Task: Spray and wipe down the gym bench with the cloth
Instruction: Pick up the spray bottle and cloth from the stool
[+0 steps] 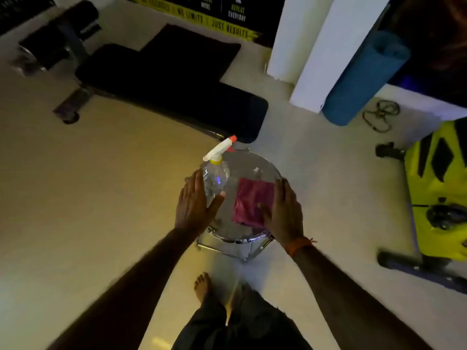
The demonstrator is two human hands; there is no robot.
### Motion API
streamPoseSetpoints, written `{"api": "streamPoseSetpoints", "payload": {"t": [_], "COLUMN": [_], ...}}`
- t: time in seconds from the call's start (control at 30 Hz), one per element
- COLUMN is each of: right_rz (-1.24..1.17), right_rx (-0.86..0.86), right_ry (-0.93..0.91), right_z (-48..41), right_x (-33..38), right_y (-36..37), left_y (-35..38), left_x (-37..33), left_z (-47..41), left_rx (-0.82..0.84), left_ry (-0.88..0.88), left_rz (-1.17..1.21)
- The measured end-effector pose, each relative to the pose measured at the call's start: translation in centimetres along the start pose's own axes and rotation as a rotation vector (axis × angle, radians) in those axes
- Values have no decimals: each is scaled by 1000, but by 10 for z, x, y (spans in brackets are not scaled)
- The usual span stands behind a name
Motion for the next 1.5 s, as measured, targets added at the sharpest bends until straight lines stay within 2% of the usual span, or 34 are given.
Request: {"api": "streamPoseSetpoints", "payload": {"t": [0.07, 0.13, 0.27, 0.4, 0.53, 0.7, 0.93, 1.13, 1.27, 1.5], "right_rz": [-111, -189, -288, -435, -430, -399, -725, -841, -859, -792], "right_rx": [18, 59, 91, 29, 84, 73, -10, -12, 6, 11], "right_ry": [126, 179, 217, 340, 379, 227, 92, 20, -20, -89], "right_z": [-5, -8, -21, -32, -43, -55, -74, -109, -140, -203], "right_x": [-16, -27, -33, -41, -55, -46, -16, 46, 111, 251], "right_y": [9, 21, 34, 40, 54, 50, 35, 25, 25, 60], "left_y": [15, 23, 28, 28, 32, 30, -2, -53, -89, -166], "left_x": [-1, -6, -18, -18, -13, -16, -7, 28, 71, 168], "left_z": [-14, -23, -39, -64, -78, -81, -73, -66, -70, -102], "left_rx": [59, 78, -30, -110, -138, -165, -196, -263, -289, -216], "left_ry": [-78, -120, -112, -161, -214, -208, -248, -337, -374, -316], "left_rz": [129, 156, 199, 321, 346, 339, 402, 546, 723, 1013]}}
Point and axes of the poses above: each hand's wrist, its own z-axis away from the middle knuckle, its own y-axis out of the palm, x = y × z, the point moved 7 cm from there along -z, towards the middle knuckle, and after that the axes turned 11 degrees about -y, right-handed, at the moved point
